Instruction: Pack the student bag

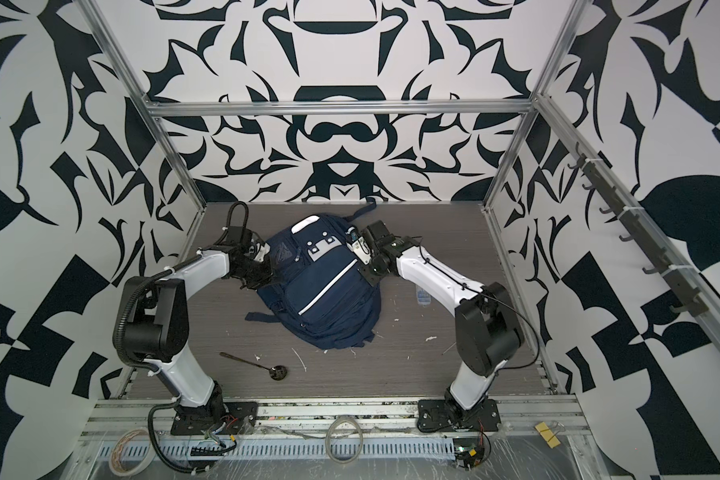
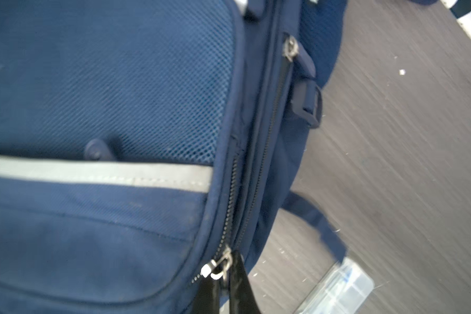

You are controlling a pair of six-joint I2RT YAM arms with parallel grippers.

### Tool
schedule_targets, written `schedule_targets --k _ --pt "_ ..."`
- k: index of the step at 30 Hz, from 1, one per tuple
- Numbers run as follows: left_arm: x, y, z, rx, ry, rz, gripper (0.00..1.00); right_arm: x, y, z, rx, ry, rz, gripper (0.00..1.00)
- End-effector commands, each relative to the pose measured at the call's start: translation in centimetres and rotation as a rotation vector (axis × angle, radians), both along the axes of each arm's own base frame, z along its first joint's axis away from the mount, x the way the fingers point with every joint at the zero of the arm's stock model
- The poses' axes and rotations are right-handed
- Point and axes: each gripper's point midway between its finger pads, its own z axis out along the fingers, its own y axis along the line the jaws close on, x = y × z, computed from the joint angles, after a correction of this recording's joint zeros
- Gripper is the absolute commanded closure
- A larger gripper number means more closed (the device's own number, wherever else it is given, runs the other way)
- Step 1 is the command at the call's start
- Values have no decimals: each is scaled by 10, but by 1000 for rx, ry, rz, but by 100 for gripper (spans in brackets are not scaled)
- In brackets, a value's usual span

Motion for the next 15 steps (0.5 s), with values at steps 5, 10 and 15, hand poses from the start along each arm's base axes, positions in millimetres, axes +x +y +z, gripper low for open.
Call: schedule_targets --k 5,10,15 --pt "-16 17 -27 27 79 70 100 -36 -38 25 15 -41 -119 100" --pt "-19 15 -28 -6 85 92 100 -50 -48 27 32 -53 -167 100" --pt "-23 10 -17 -36 73 99 100 -39 -40 29 34 -65 -145 100"
